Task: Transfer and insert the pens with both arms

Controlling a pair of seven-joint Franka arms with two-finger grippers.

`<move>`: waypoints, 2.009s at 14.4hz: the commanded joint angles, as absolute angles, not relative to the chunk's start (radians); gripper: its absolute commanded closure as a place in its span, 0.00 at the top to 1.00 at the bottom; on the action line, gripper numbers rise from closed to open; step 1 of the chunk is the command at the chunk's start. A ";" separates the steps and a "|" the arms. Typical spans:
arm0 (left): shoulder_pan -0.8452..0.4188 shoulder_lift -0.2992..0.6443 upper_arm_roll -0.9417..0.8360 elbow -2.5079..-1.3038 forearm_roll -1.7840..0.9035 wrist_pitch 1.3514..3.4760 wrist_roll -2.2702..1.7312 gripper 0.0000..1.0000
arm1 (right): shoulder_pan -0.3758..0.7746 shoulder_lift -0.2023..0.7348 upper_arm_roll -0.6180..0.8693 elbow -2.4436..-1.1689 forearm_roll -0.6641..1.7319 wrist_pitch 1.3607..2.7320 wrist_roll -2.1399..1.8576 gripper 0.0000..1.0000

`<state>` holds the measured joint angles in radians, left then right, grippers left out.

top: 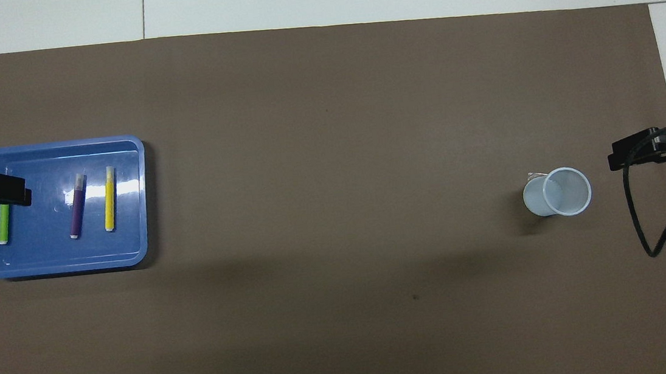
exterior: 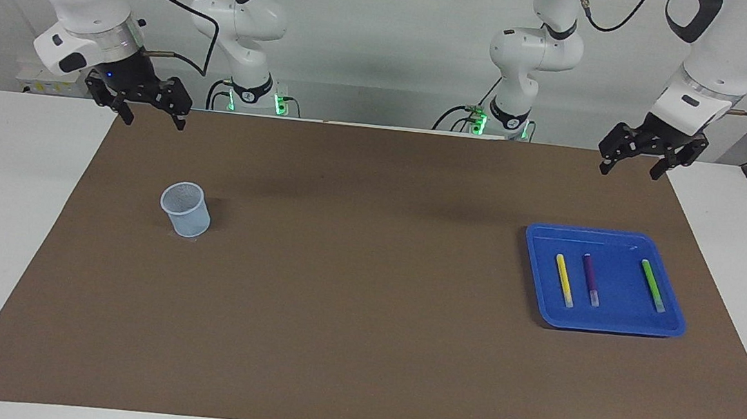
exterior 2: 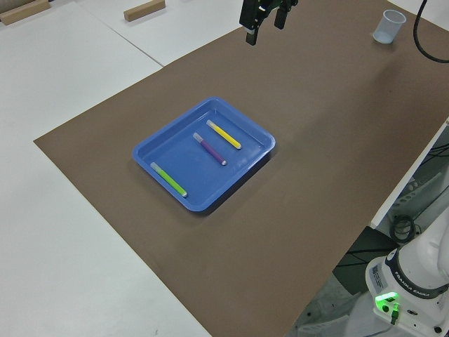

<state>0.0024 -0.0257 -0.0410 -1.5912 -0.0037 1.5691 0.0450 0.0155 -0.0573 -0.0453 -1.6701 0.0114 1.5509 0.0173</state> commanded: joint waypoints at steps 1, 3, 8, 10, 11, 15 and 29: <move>0.005 -0.025 -0.037 -1.574 -0.018 1.555 0.041 1.00 | 0.005 -0.061 -0.038 -1.671 0.008 1.545 -0.003 1.00; 0.006 -0.025 -0.035 -1.574 -0.018 1.552 0.041 1.00 | 0.005 -0.061 -0.038 -1.671 0.008 1.545 -0.002 1.00; 0.008 -0.023 -0.032 -1.575 -0.018 1.557 0.041 1.00 | 0.006 -0.061 -0.038 -1.671 0.008 1.545 -0.003 1.00; 0.006 -0.023 -0.034 -1.577 -0.017 1.559 0.041 1.00 | 0.006 -0.061 -0.038 -1.671 0.008 1.545 -0.002 1.00; 0.005 -0.023 -0.034 -1.578 -0.017 1.557 0.040 1.00 | 0.005 -0.061 -0.038 -1.671 0.008 1.545 -0.002 1.00; 0.003 -0.026 -0.034 -1.586 -0.017 1.554 0.040 1.00 | 0.005 -0.061 -0.038 -1.671 0.008 1.545 -0.002 1.00; -0.012 -0.032 -0.035 -1.598 -0.018 1.577 -0.015 1.00 | 0.005 -0.061 -0.038 -1.672 0.008 1.545 -0.003 1.00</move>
